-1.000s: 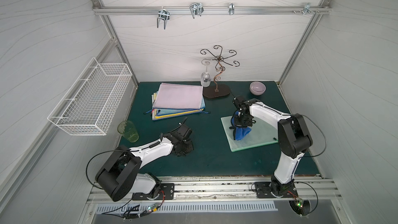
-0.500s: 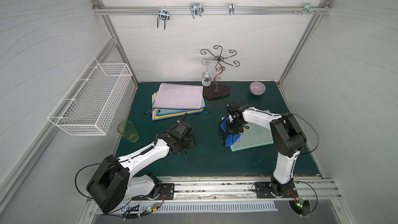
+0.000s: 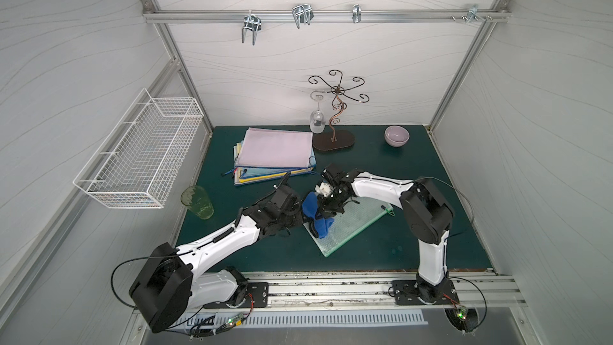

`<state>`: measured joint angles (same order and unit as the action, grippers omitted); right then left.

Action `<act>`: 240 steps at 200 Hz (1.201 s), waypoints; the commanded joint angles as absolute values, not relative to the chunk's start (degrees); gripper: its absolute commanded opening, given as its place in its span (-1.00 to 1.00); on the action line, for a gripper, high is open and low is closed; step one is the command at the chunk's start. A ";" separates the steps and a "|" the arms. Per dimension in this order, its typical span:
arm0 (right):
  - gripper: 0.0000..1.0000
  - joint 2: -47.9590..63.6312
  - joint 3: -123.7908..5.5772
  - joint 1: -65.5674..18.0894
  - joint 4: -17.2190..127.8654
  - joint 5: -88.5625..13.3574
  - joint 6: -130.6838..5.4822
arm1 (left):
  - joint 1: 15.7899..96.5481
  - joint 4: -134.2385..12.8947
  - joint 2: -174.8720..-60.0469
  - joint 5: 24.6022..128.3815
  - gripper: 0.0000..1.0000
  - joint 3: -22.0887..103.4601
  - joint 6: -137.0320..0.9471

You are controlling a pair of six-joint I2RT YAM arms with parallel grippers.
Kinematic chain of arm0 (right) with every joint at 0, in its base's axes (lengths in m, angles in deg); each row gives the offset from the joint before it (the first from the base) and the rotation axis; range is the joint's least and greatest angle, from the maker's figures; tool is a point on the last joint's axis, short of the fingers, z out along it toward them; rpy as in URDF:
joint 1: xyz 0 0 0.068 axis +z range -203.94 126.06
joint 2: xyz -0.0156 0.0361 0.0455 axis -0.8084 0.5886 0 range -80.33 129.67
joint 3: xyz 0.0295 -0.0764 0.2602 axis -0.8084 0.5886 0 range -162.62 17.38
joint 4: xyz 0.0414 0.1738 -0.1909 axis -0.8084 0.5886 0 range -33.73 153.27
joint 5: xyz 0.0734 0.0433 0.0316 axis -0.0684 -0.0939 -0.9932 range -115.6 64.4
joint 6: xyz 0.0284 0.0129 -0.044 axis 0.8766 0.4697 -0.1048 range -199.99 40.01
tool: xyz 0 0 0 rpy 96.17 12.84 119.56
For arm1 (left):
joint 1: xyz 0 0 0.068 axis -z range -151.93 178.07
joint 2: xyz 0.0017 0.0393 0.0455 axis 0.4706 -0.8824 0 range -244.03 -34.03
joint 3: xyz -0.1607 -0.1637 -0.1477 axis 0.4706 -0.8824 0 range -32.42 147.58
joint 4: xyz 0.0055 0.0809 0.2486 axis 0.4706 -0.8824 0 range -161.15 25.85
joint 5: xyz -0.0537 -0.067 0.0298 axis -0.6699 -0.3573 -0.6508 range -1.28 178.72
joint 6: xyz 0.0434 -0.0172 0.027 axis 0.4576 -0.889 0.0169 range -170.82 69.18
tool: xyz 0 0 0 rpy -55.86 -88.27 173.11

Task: Wipe the document bag
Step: Wipe the dirt from the document bag.

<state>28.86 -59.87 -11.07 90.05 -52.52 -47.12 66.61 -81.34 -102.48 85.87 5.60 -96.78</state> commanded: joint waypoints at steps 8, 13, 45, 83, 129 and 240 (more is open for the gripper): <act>-1.00 22.99 -64.27 -14.44 98.32 -48.22 -51.29 | 67.34 -75.00 -105.34 82.24 -0.93 9.48 -95.58; -1.00 23.30 -64.91 -14.27 99.77 -46.37 -51.98 | 67.43 -74.69 -106.42 81.90 -0.93 9.85 -95.54; -1.00 26.37 -64.70 -13.86 102.16 -39.91 -53.38 | 67.92 -70.18 -114.91 78.19 -0.92 11.88 -95.83; -1.00 29.00 -62.86 -13.77 99.89 -41.01 -54.76 | 68.15 -70.12 -124.47 77.26 -0.99 14.92 -95.90; -1.00 33.16 -60.35 -11.54 97.45 -44.77 -54.32 | 68.06 -75.62 -132.42 79.40 -1.00 15.73 -97.45; -1.00 23.05 -53.11 -37.41 108.45 3.30 -46.49 | 66.95 -85.24 -130.38 84.89 -1.00 7.88 -98.46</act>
<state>26.98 -54.62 -32.40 104.06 -10.03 -49.13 67.82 -73.30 -128.62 80.82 12.77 -98.11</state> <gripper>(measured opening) 0.092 0.048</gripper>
